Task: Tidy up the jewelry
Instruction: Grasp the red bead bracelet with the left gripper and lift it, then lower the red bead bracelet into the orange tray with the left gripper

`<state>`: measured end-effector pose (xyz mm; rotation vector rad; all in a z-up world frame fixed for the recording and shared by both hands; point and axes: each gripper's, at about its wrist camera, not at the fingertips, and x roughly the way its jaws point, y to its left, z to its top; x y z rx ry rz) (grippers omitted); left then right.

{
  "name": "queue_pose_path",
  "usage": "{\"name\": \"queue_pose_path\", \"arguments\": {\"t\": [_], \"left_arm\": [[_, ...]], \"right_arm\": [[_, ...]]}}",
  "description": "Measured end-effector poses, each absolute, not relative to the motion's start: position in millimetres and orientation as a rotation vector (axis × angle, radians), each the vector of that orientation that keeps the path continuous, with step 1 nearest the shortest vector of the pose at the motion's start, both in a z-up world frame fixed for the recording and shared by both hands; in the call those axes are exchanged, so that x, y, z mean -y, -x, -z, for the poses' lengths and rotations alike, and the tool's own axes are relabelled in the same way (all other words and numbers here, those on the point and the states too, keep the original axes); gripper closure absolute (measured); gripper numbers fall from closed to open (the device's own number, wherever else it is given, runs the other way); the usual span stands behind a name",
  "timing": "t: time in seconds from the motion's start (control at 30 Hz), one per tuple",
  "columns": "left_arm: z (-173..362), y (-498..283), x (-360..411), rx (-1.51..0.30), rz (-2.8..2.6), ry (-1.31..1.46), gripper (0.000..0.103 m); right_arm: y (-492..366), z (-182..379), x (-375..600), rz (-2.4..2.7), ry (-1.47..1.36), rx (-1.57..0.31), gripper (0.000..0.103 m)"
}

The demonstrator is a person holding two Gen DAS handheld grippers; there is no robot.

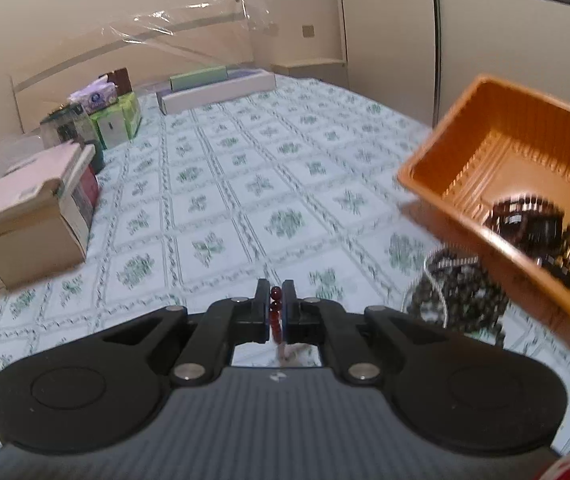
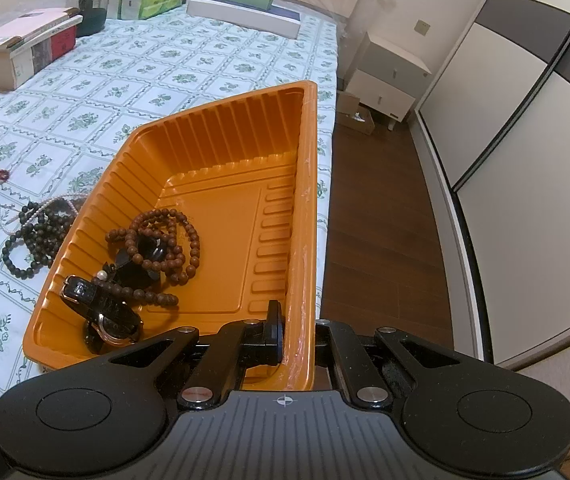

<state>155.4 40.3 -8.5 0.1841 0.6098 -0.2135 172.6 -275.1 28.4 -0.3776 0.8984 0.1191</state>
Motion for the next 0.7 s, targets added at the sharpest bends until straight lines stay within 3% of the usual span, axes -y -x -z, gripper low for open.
{"name": "queue_pose_path", "arguments": {"t": [0.7], "left_arm": [[-27, -166, -15, -0.594, 0.26, -0.149, 0.099]], "right_arm": [[-172, -29, 276, -0.119, 0.375, -0.898, 0.099]]}}
